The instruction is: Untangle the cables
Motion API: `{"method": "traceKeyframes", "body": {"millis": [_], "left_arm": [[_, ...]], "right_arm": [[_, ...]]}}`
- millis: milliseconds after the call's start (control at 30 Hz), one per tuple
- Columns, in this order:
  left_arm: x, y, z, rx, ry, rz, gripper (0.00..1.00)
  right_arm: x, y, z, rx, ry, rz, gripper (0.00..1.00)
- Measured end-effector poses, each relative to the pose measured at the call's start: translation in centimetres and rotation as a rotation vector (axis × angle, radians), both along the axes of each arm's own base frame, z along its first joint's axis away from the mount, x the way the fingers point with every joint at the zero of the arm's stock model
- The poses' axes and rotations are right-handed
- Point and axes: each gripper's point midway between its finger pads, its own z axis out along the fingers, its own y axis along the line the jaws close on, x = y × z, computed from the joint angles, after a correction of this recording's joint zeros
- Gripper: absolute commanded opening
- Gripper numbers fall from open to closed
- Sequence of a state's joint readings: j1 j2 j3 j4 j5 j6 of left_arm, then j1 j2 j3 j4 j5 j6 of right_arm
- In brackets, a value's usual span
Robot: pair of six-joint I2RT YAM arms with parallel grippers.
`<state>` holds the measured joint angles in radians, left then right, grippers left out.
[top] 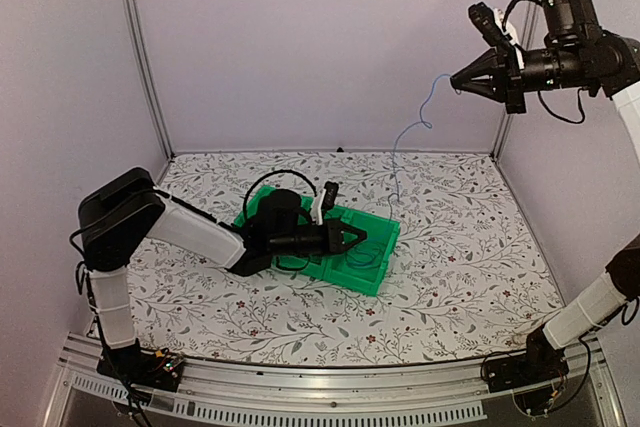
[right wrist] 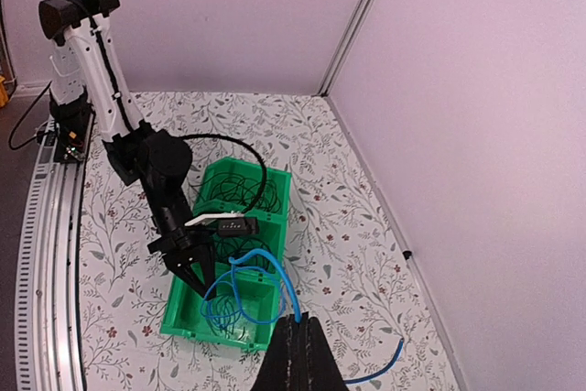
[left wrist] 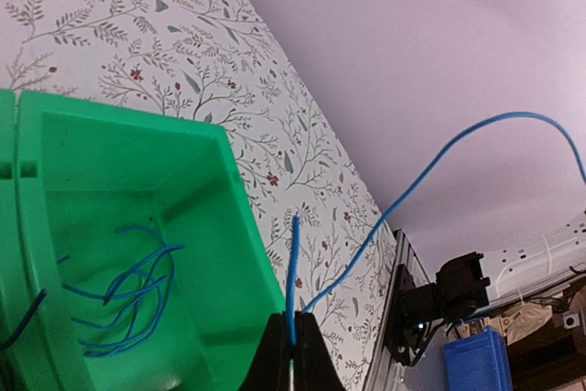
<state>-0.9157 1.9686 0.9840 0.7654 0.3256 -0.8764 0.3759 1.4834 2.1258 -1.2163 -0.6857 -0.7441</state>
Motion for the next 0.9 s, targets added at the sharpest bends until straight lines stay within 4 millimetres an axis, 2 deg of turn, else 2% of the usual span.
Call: {"method": "traceKeyframes", "body": {"millis": [133,200,433,533,633,767,833,900], "left_arm": [[-0.7,1.9,-1.2,0.065,0.031,0.032,0.00],[-1.2,3.2,-0.9,0.086,0.032,0.052,0.00],[-2.8,7.5,0.5,0.156,0.023,0.122,0.00],[-4.2,10.5,-0.4,0.208,0.034,0.160,0.00],[-5.3,12.5,0.5,0.191,0.014,0.185,0.00],[-5.7,14.1,1.1,0.194,0.000,0.220,0.00],[-5.5,14.7,0.7,0.230,-0.004,0.239,0.00],[-5.2,15.2,-0.1,0.297,-0.005,0.258,0.00]], "right_arm": [[-0.2,-1.2,5.8,0.093,-0.152,-0.048,0.00],[-0.1,-1.5,7.5,0.127,-0.200,-0.069,0.00],[0.9,-3.0,11.0,0.210,-0.287,-0.157,0.00],[1.5,-4.4,12.5,0.250,-0.311,-0.214,0.00],[1.6,-4.7,12.4,0.273,-0.268,-0.218,0.00],[2.6,-4.9,11.7,0.292,-0.207,-0.214,0.00],[3.3,-4.6,10.5,0.288,-0.181,-0.200,0.00],[4.1,-4.4,7.9,0.264,-0.137,-0.184,0.00]]}}
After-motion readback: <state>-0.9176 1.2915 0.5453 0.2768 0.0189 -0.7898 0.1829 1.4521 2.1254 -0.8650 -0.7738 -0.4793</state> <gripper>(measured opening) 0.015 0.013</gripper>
